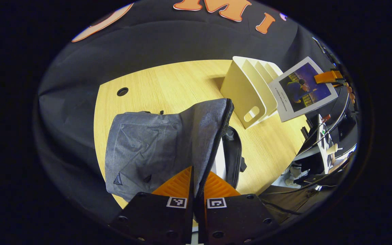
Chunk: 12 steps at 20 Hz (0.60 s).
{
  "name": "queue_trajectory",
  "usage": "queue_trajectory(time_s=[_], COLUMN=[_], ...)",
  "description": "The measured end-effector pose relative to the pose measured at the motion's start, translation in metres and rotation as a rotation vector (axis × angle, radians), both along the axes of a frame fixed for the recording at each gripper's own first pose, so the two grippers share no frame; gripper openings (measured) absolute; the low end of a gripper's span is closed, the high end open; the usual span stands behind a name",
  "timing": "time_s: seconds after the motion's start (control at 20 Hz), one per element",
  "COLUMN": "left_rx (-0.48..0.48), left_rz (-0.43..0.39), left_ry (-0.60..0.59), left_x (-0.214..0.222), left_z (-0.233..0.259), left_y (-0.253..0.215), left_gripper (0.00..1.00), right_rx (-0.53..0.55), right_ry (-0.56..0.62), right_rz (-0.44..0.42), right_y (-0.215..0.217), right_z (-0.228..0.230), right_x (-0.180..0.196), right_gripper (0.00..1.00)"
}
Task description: Open the schoolbag, grab two books from the bookshelf and put them into the schoolbag.
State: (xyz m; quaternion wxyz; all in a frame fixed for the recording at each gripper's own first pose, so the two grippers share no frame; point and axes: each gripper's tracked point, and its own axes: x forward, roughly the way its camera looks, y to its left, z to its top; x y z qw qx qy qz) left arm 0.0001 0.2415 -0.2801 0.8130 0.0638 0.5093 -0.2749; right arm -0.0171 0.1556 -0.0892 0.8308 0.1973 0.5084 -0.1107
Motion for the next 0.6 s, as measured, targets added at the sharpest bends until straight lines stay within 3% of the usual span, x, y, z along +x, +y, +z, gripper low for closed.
queue_trajectory(time_s=[0.45, 0.6], left_rx=[0.029, 0.045], left_rz=[-0.075, -0.092], left_ry=[0.002, 0.006], left_x=[-0.001, -0.001], left_z=[-0.002, -0.004], left_y=[-0.001, -0.003], left_gripper=[0.07, 0.07], right_rx=[0.121, 0.234], right_ry=[0.086, 0.087], right_rz=[-0.056, -0.07], right_y=[0.024, 0.041], right_z=[-0.052, -0.054], right_x=[-0.06, -0.069], right_gripper=[0.33, 0.33])
